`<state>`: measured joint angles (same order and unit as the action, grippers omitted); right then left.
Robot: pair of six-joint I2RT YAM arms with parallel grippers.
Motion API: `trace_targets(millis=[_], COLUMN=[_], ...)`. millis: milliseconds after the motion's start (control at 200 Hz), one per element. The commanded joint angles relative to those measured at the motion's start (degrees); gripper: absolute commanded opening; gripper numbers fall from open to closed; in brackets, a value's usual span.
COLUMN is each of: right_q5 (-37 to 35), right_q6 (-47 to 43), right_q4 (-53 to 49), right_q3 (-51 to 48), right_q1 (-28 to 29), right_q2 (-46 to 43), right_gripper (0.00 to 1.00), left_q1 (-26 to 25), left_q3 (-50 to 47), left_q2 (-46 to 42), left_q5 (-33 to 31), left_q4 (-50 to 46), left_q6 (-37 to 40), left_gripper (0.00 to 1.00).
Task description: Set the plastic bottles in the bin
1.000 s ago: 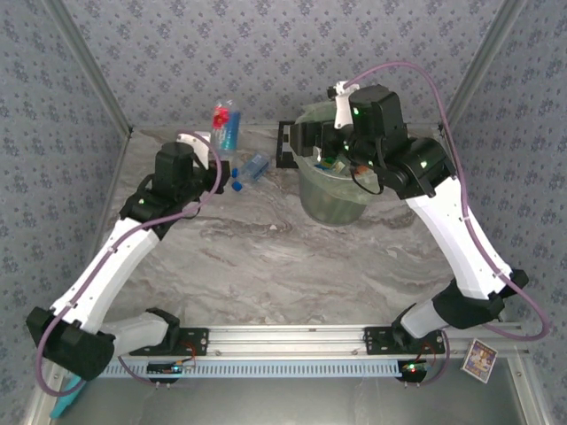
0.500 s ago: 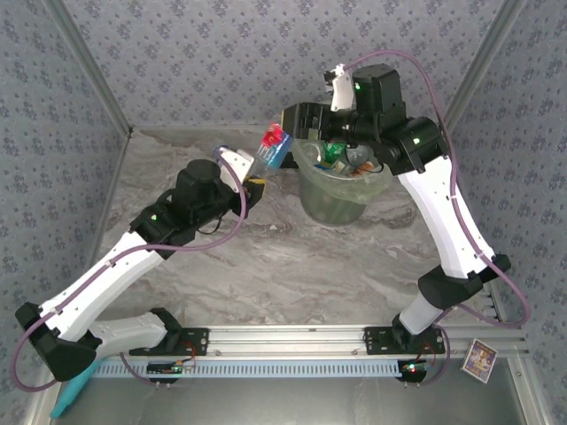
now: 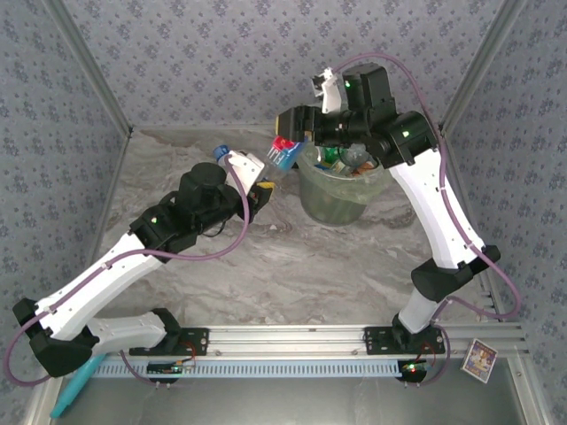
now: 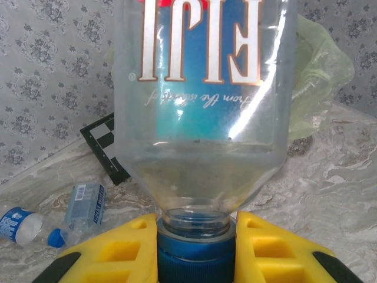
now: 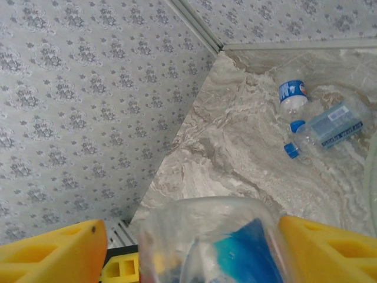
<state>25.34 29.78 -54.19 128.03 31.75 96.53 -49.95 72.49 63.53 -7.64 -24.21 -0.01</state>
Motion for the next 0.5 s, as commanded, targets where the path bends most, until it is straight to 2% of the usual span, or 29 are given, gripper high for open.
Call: trace_targets(millis=[0,175,225,285,350,415,480,495], right_q5=[1.67,3.04,3.05,2.61,1.96,1.53,0.67,0.33], right_q6=[0.28,1.32,1.36,1.71,2.02,2.46,2.57,2.56], right_q4=[-0.55,2.48,2.98,3.51,4.62,5.53,5.60,5.50], right_q3=[-1.58,-5.39,-6.00,-6.56,-7.48,-8.33,-8.63,-8.67], right_q1=[-0.69,-1.84,-2.08,-2.37,-2.86,-3.84,-5.22,-5.68], right_q2=[-2.35,-5.40,-6.10,-6.89,-7.94,-8.95,-9.77,-9.92], right_gripper=[0.65,0.50,0.44,0.44,0.45,0.45,0.46,0.46], left_q1=[-0.34,-0.35,-0.38,-0.36,-0.39,-0.38,-0.35,-0.37], left_q3=[2.36,2.33,2.39,2.71,2.77,2.68,2.81,2.83], left_q2=[0.16,0.72,1.01,1.32,1.56,1.49,1.38,1.35], left_q5=[-0.80,0.19,0.65,0.91,1.26,1.24,0.87,0.78], left_q4=[0.32,0.55,0.58,0.57,0.72,1.22,1.35,1.35], left_q6=[0.63,0.29,0.19,0.02,-0.21,-0.69,-1.06,-1.19], left_gripper=[0.23,0.24,0.27,0.32,0.46,0.78,0.98,0.99])
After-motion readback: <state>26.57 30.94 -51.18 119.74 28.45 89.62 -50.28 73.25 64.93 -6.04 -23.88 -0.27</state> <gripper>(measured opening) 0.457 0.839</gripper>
